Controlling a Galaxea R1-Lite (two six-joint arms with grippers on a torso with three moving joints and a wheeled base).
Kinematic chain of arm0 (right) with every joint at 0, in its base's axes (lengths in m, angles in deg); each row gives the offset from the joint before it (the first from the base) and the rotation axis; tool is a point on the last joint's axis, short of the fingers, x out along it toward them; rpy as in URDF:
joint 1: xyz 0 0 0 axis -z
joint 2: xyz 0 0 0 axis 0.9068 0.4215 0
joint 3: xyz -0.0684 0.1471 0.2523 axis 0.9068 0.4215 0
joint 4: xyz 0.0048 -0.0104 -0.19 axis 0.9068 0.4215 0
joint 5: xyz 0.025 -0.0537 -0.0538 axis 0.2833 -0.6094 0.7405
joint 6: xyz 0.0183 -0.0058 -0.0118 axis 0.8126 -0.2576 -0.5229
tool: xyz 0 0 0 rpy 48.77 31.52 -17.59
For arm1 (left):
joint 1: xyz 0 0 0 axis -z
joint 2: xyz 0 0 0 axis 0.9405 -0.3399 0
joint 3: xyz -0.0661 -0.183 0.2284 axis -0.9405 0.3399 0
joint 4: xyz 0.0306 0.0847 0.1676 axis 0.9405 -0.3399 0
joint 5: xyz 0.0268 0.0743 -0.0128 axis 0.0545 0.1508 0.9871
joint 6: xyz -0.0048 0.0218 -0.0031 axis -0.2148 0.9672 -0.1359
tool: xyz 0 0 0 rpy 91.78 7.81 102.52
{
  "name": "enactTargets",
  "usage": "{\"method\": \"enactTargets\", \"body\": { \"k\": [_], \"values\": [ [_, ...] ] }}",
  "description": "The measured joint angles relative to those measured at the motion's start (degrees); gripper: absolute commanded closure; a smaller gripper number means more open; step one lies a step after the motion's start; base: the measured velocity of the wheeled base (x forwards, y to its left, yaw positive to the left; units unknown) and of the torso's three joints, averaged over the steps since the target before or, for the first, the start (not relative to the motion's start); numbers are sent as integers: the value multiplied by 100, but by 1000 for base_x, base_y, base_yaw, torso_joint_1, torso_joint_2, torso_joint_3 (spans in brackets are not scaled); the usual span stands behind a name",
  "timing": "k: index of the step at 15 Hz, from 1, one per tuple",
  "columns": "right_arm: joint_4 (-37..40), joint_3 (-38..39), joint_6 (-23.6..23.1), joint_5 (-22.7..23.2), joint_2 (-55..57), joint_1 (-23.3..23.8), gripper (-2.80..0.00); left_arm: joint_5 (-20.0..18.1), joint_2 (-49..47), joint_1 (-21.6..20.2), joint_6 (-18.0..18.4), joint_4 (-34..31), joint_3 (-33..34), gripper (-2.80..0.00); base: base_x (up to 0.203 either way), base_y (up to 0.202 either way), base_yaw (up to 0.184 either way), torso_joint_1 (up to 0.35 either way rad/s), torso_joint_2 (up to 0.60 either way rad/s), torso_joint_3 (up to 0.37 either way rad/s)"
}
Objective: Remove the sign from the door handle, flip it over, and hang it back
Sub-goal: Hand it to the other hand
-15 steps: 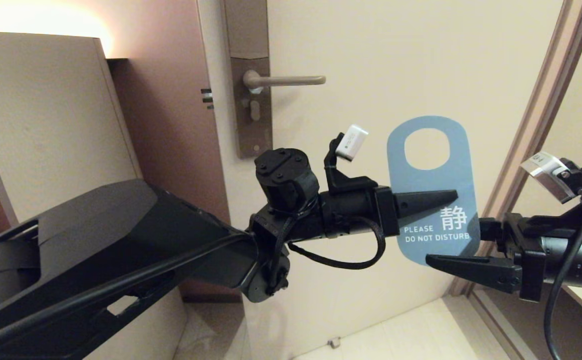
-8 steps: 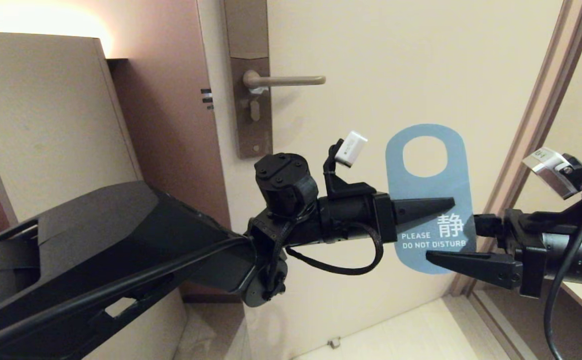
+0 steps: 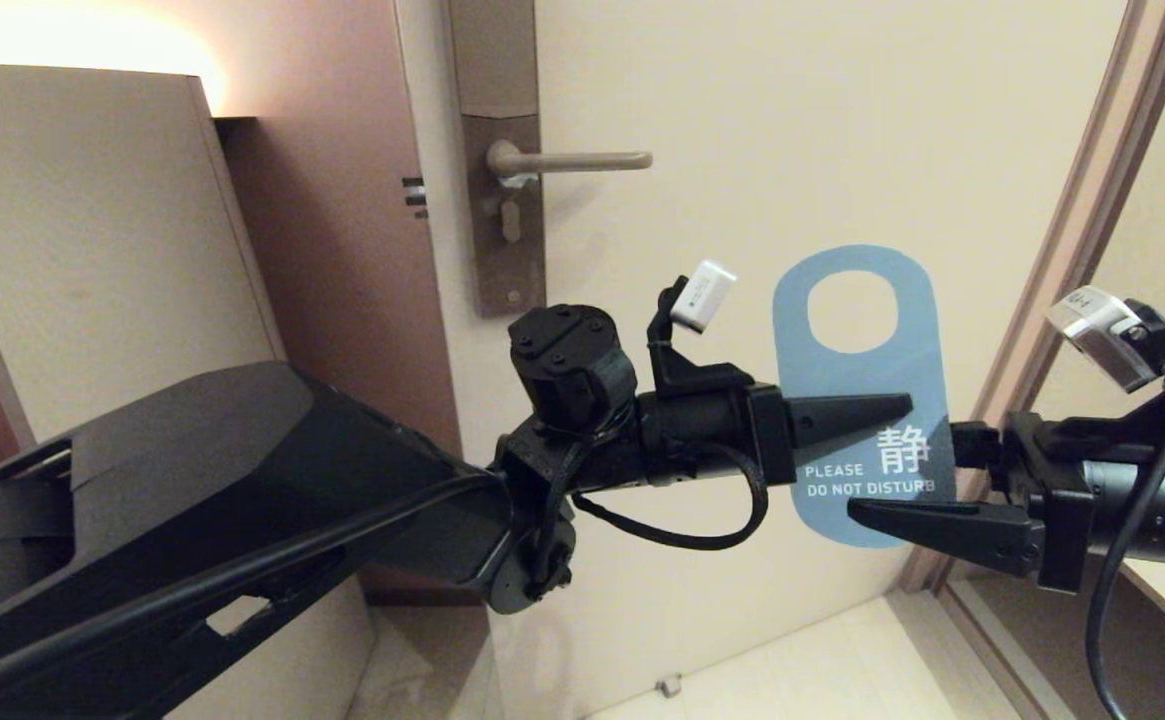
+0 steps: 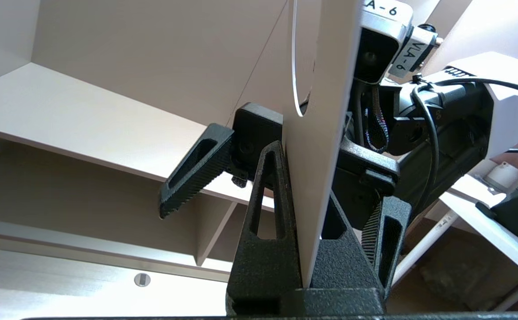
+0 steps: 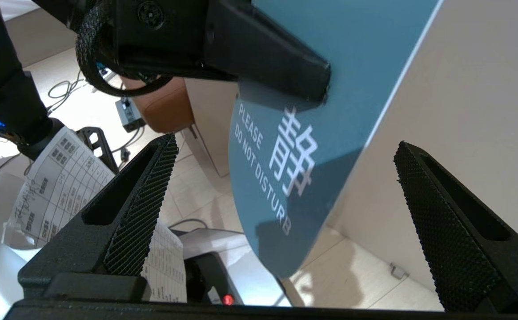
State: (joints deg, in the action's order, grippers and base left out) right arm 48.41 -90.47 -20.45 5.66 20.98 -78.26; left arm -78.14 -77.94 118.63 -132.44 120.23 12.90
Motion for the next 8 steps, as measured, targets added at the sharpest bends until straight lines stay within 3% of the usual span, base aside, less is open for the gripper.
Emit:
{"method": "enactTargets", "body": {
  "k": [8],
  "values": [
    [0,-21,0,-25,34,-65,-280,-2,17,0,142,0,54,0,0,0,0,0,0,0]
  ]
}}
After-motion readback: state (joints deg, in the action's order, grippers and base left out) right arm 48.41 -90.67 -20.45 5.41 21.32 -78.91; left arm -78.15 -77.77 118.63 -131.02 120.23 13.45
